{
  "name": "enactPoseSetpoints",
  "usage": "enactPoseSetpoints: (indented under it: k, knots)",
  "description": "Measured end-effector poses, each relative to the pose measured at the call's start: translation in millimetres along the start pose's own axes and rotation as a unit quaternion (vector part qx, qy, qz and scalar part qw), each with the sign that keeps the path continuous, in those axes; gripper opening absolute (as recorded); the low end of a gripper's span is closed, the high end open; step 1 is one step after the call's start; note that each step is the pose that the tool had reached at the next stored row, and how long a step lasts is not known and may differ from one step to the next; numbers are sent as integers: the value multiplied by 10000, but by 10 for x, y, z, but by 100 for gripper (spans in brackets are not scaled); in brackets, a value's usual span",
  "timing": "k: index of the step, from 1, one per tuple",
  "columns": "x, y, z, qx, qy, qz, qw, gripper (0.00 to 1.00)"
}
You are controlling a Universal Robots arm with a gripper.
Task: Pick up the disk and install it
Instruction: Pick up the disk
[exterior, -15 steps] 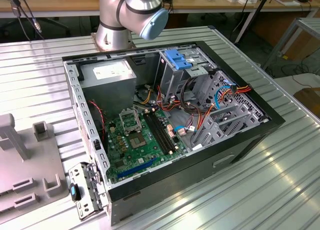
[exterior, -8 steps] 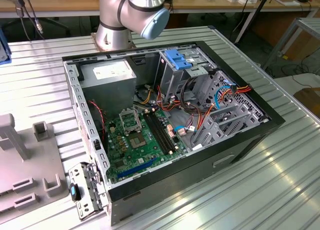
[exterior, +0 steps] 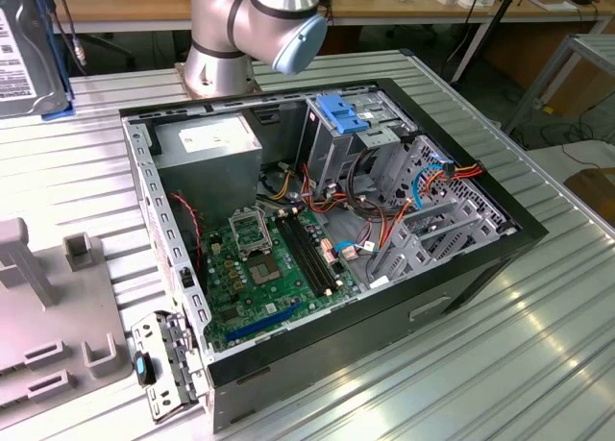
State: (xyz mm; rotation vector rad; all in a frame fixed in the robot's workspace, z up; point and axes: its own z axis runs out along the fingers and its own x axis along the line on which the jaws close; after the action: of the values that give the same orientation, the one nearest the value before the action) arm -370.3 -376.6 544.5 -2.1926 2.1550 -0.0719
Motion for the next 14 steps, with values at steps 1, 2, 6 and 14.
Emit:
enactPoseSetpoints:
  k: [1, 2, 6, 14]
  knots:
    - [0, -33, 3, 0, 0, 0, 10000, 37]
    - [1, -69, 8, 0, 0, 0, 10000, 37]
    - [3, -199, 22, 0, 0, 0, 10000, 37]
    - [7, -379, 45, 0, 0, 0, 10000, 37]
